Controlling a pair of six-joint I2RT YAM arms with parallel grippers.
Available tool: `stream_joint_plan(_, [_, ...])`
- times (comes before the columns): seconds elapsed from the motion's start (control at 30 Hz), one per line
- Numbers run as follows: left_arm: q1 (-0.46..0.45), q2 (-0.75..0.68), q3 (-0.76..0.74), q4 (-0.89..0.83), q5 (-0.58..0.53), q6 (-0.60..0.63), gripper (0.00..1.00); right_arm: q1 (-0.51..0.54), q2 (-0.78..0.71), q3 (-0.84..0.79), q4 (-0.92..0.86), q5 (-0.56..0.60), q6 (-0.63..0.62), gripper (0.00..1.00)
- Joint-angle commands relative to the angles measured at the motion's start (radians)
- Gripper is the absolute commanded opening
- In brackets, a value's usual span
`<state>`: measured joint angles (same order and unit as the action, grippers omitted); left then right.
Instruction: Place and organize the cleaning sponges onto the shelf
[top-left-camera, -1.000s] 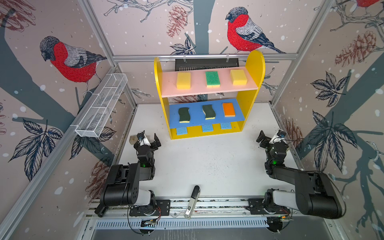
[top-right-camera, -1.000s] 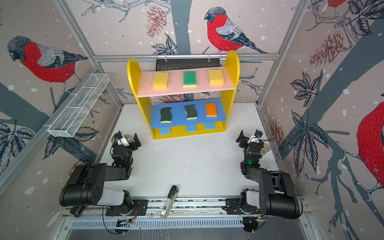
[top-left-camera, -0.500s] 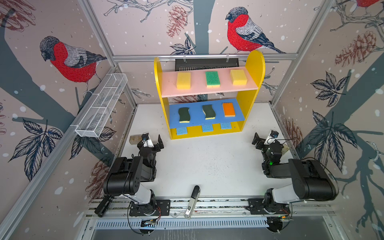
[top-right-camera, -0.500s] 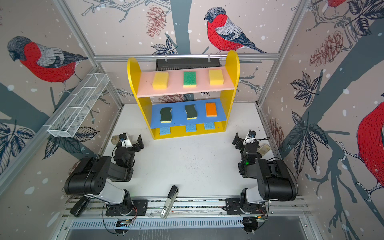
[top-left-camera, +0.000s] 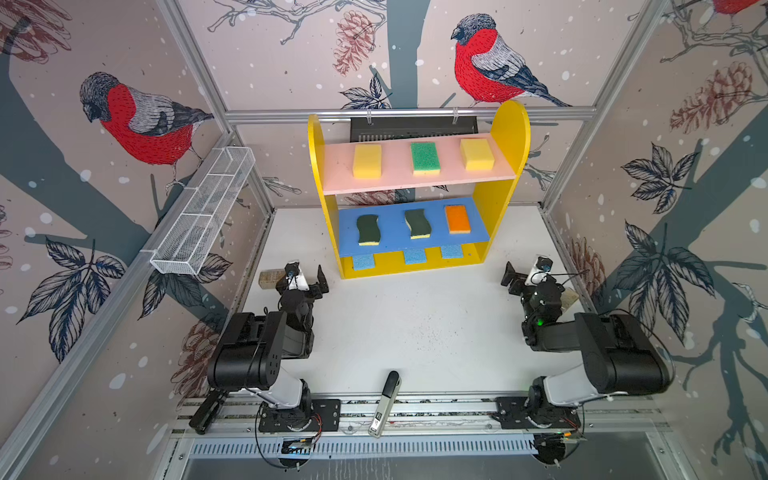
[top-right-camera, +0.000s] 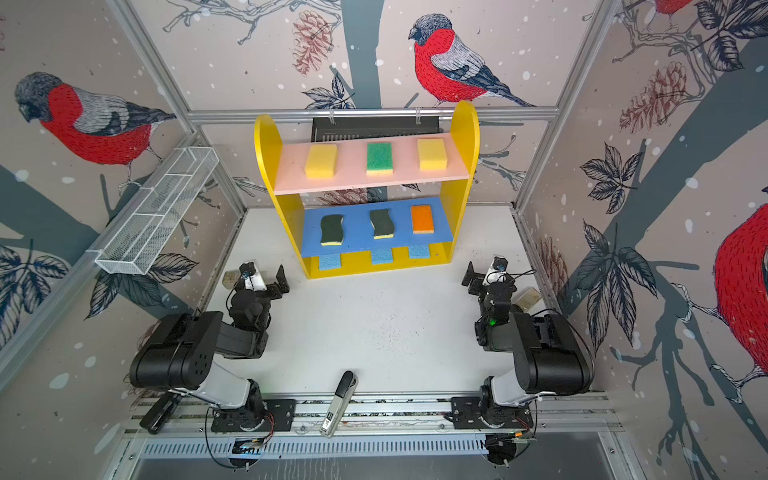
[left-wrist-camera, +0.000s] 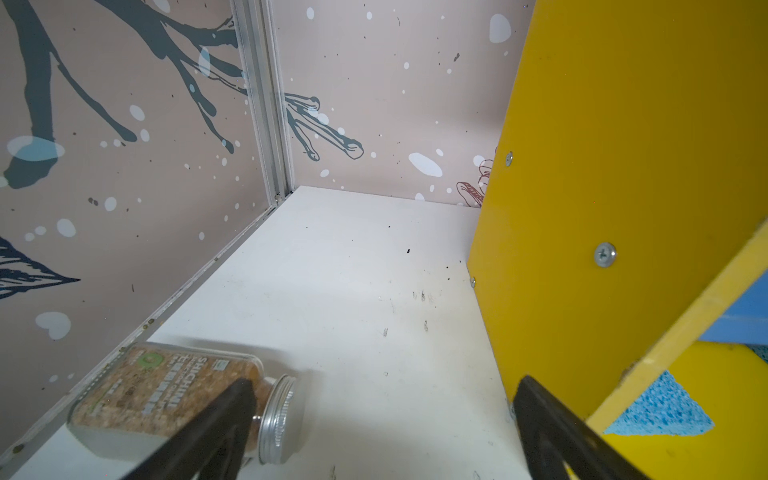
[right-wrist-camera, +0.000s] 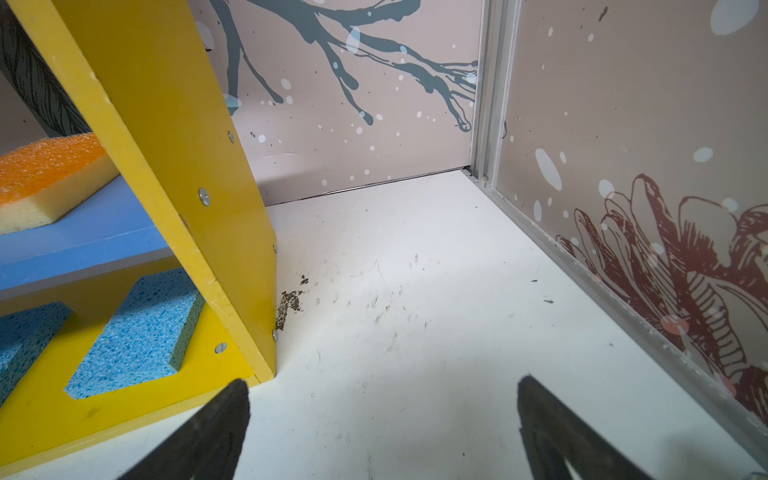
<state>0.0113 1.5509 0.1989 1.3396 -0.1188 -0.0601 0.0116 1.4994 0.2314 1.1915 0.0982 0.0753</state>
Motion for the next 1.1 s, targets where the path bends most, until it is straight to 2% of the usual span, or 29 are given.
stream_joint_plan(0.0, [-0.015, 0.000, 0.010, 0.003, -0.027, 0.029, 0.97, -0.002, 0.002, 0.006, -0.001, 0.003, -0.006, 0.99])
stream_joint_plan(0.1, [-0.031, 0.003, 0.016, -0.004, -0.059, 0.043, 0.98, -0.002, 0.001, 0.005, 0.000, 0.000, -0.006, 1.00])
stream_joint_plan(1.07, [-0.031, 0.003, 0.018, -0.011, -0.050, 0.045, 0.97, -0.002, -0.001, 0.003, 0.002, 0.001, -0.006, 1.00])
